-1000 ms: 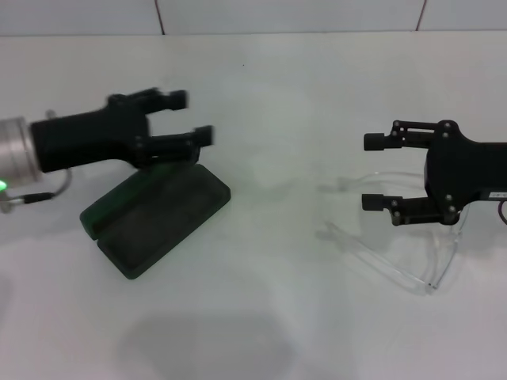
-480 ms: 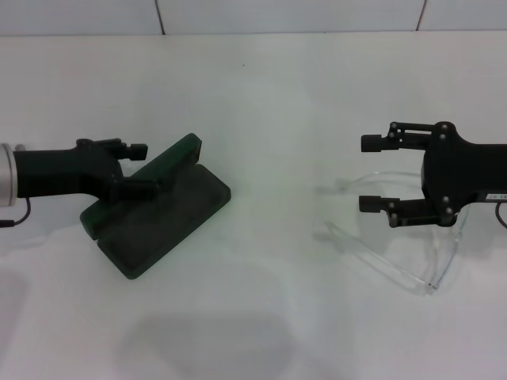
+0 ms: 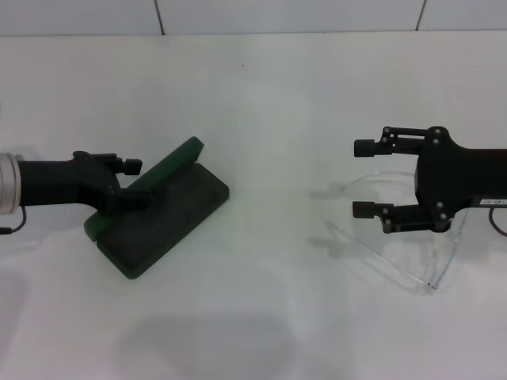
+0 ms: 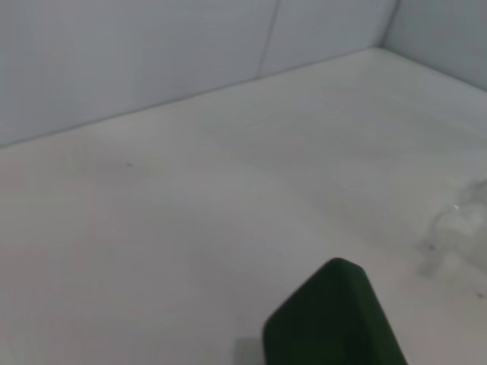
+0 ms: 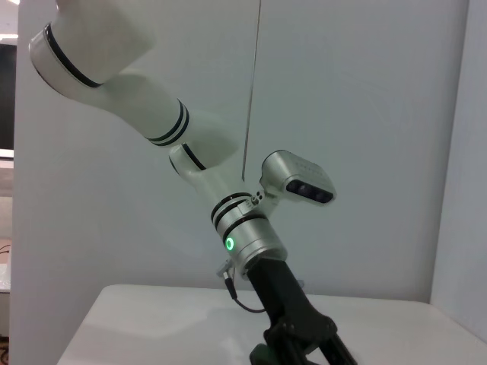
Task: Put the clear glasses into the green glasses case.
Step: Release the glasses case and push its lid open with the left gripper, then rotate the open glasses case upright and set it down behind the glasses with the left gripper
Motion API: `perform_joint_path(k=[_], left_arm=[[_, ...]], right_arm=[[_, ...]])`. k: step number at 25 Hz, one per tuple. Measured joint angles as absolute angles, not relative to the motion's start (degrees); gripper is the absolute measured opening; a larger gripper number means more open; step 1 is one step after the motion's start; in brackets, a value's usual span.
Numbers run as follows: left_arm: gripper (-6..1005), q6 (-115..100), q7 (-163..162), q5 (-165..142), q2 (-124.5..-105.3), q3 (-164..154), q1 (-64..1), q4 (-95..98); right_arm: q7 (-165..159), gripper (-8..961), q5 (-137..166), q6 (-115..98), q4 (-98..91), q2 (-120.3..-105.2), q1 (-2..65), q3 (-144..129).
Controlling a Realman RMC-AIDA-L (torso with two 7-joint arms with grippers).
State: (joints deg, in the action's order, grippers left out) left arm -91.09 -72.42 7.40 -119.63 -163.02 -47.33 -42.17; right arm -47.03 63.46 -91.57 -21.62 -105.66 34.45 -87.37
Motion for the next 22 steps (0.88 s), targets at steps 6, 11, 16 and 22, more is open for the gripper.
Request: perform_joint_path(k=[6, 11, 16, 22], left_arm=[[694, -91.0, -70.9, 7.3, -119.6, -163.0, -46.9, -41.1], [649, -90.8, -71.1, 8.7, -119.62, -163.0, -47.2, -40.8], [608, -90.8, -72.3, 9.9, -119.38, -163.1, -47.3, -41.1], [486, -90.9, -73.2, 10.0, -119.21, -163.0, -47.9, -41.4]], right_arm=[[-47.0, 738, 63.6, -91.9, -22.4, -106.23, 34.3, -87.5], [-47.0, 739, 65.4, -92.4, -24.5, -106.81, 33.1, -87.2], [-47.0, 739, 65.6, -92.4, -26.1, -106.9, 31.5, -87.2], [-47.0, 739, 65.6, -92.4, -26.1, -106.88, 31.2, -87.2]])
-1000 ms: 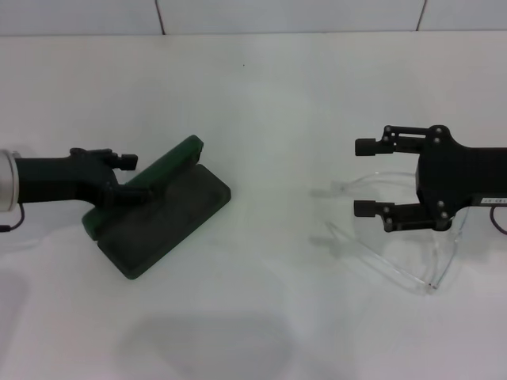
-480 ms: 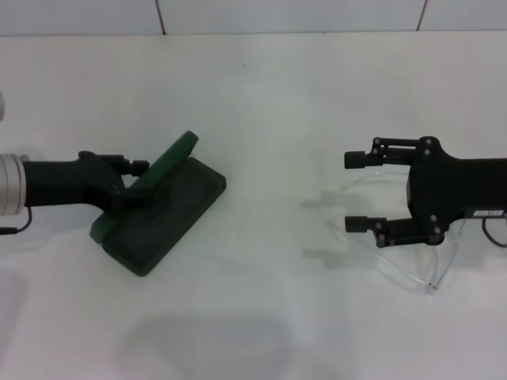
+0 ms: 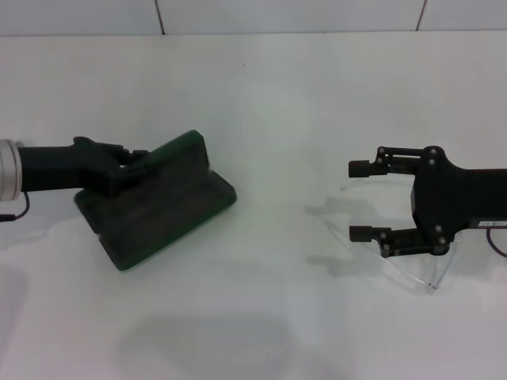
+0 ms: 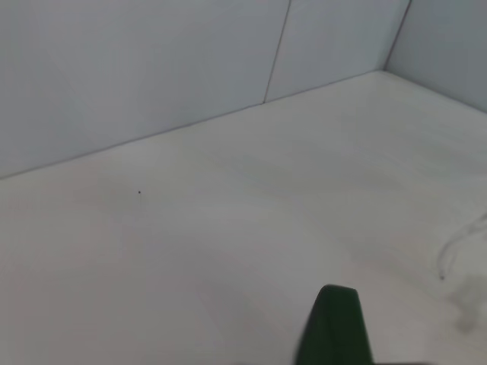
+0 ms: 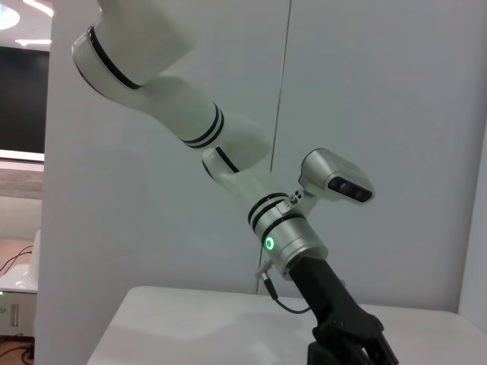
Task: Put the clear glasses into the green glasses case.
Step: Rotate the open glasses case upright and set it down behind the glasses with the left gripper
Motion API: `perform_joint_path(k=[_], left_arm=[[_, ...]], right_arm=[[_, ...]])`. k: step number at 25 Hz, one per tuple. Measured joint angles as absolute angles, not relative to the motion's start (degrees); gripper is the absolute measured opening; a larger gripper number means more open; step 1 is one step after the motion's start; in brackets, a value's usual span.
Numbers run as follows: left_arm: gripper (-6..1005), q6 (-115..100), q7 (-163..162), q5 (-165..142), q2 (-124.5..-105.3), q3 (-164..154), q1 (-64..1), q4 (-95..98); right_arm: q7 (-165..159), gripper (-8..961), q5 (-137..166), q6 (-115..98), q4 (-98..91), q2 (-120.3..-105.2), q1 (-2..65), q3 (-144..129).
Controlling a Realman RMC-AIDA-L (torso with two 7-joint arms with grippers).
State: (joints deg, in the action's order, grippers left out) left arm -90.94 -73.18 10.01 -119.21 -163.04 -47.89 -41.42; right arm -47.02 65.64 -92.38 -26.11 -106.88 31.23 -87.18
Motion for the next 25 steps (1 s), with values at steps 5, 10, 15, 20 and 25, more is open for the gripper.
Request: perform_joint_path(k=[5, 10, 15, 20, 25], left_arm=[[315, -91.5, -74.2, 9.9, -119.13, -163.0, -48.7, -42.5], [203, -91.5, -73.8, 9.7, -119.1, -163.0, -49.5, -42.9], [219, -91.3, -71.4, 9.6, -118.69, -163.1, -51.4, -42.8], [234, -91.1, -63.2, 9.2, -118.68, -163.1, -55.7, -41.7], [250, -87.6, -55.8, 3.9, -119.25, -163.1, -61.9, -37.2]], right_arm=[[-47.0, 739, 65.7, -92.3, -26.1, -106.92, 31.2, -87.2], [-47.0, 739, 65.7, -92.3, -26.1, -106.95, 31.2, -87.2], [-45.9, 738, 67.5, -92.7, -26.1, -107.27, 31.2, -87.2], [-42.4, 739, 71.8, -93.8, -26.6, -108.59, 30.7, -87.2], [-41.6, 738, 73.5, -93.6, -26.7, -109.74, 29.8, -87.2]])
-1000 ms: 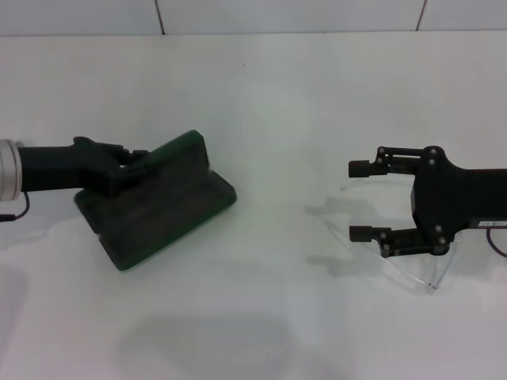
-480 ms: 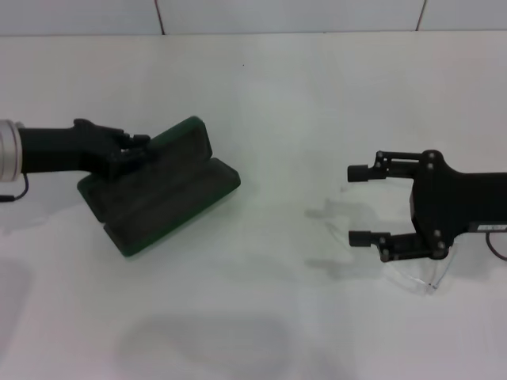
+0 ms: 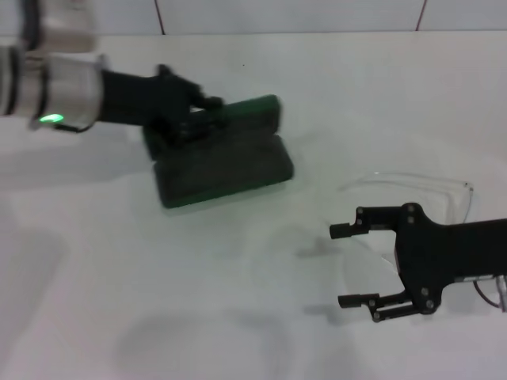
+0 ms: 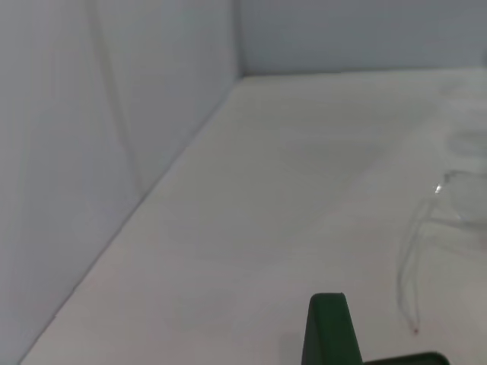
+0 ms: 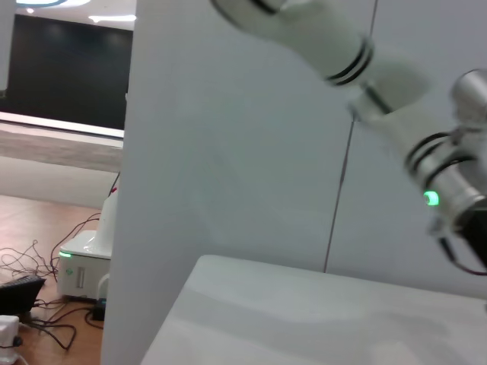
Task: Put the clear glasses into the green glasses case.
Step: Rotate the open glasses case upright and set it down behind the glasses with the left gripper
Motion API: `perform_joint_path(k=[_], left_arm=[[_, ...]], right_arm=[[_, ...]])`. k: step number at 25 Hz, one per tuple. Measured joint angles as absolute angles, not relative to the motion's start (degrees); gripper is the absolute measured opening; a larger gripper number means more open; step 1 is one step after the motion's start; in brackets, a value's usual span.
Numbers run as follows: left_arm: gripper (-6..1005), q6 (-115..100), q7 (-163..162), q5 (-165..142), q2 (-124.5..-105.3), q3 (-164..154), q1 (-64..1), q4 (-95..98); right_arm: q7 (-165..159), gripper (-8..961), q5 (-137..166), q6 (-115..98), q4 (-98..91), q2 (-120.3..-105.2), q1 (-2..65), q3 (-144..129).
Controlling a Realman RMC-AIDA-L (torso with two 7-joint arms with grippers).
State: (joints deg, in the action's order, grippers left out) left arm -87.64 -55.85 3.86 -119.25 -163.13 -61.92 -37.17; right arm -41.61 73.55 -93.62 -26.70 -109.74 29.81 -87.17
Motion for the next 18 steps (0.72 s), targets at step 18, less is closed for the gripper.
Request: perform_joint_path(k=[18], left_arm=[[307, -80.9, -51.1, -0.6, -119.62, -163.0, -68.4, -25.8]], right_arm=[[-40.9, 739, 73.8, -93.6, -26.9, -109.41, 27.7, -85.9]])
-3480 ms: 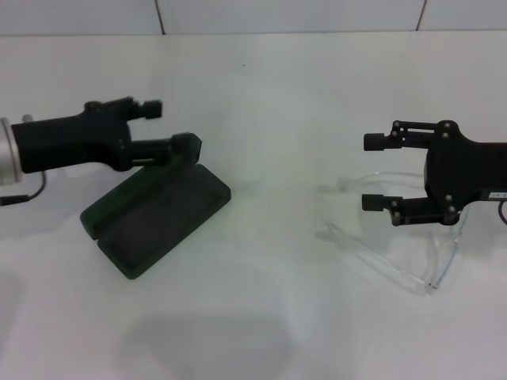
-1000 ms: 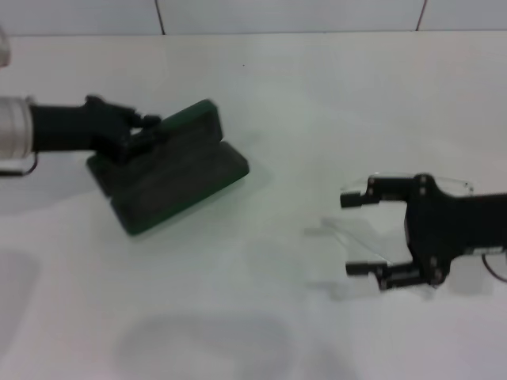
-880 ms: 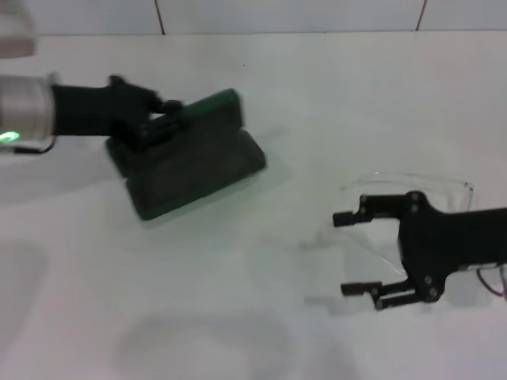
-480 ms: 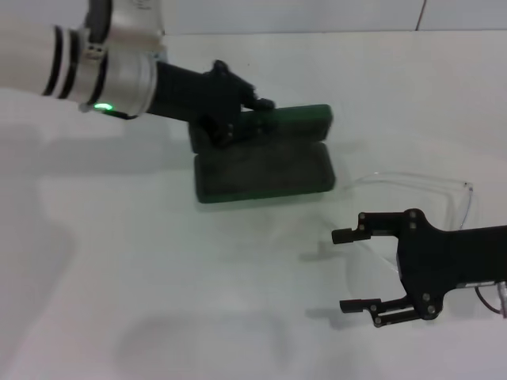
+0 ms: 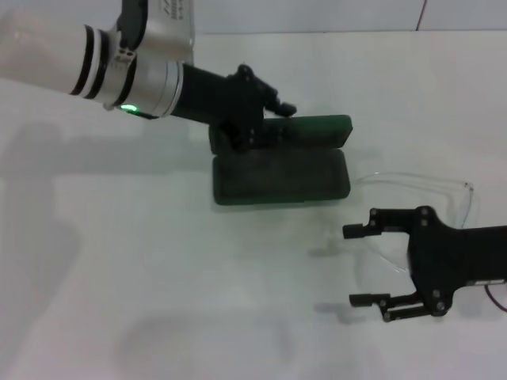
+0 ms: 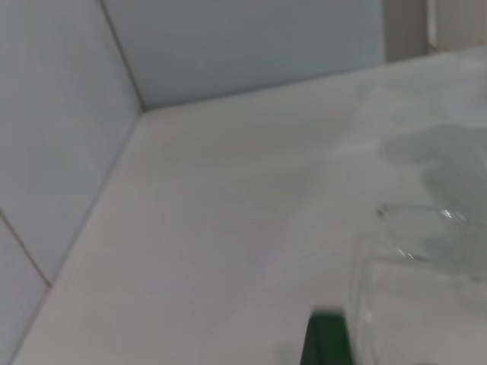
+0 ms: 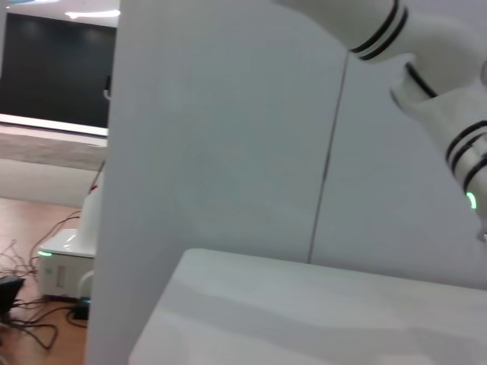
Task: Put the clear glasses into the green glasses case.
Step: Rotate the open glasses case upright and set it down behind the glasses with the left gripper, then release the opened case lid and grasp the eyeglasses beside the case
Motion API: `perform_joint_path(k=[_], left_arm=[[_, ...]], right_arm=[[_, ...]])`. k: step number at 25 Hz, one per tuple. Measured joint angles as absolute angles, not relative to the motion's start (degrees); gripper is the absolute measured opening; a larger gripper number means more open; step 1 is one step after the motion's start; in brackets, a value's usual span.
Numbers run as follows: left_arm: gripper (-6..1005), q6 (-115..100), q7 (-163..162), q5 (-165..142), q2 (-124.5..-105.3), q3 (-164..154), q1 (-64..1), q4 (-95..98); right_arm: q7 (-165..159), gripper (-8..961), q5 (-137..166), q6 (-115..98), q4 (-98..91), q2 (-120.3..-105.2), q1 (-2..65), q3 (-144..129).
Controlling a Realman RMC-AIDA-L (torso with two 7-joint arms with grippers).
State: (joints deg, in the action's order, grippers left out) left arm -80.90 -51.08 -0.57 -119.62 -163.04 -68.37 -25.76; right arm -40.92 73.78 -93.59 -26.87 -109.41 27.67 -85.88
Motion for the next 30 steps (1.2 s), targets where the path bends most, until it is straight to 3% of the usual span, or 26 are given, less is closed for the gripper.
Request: perform_joint_path(k=[8, 15, 19, 21, 22, 24, 30], left_arm=[[332, -81.3, -51.7, 1.4, -119.63, -163.0, -67.1, -26.2], [608, -91.2, -51.2, 11.6, -119.21, -163.0, -62.7, -27.8], [729, -99.0, -47.8, 27.4, -119.19, -163.0, -54.0, -27.8], [727, -100.4, -46.4, 31.1, -119.28, -163.0, -51.2, -27.1], [726, -101.6, -43.9, 38.2, -119.38, -163.0, -45.4, -25.0], [725, -100.8, -41.9, 44.0, -119.44, -163.0, -40.5, -22.9], [722, -100.4, -41.0, 47.1, -119.39, -163.0, -36.5, -21.1]], right_arm=[[-41.3, 739, 73.9, -93.9, -26.9, -108.64, 27.2, -84.2], [-42.1, 738, 74.0, -93.8, -27.7, -108.06, 27.4, -80.5], [-52.4, 737, 78.8, -93.0, -35.1, -105.65, 27.7, -75.0], [-62.7, 737, 87.0, -93.7, -44.4, -104.5, 27.8, -70.7], [-69.7, 736, 95.5, -95.6, -53.4, -104.5, 27.9, -66.9], [-74.4, 736, 102.9, -98.0, -60.9, -105.03, 28.8, -64.7], [-89.8, 735, 129.1, -109.5, -79.3, -108.36, 34.7, -62.0]])
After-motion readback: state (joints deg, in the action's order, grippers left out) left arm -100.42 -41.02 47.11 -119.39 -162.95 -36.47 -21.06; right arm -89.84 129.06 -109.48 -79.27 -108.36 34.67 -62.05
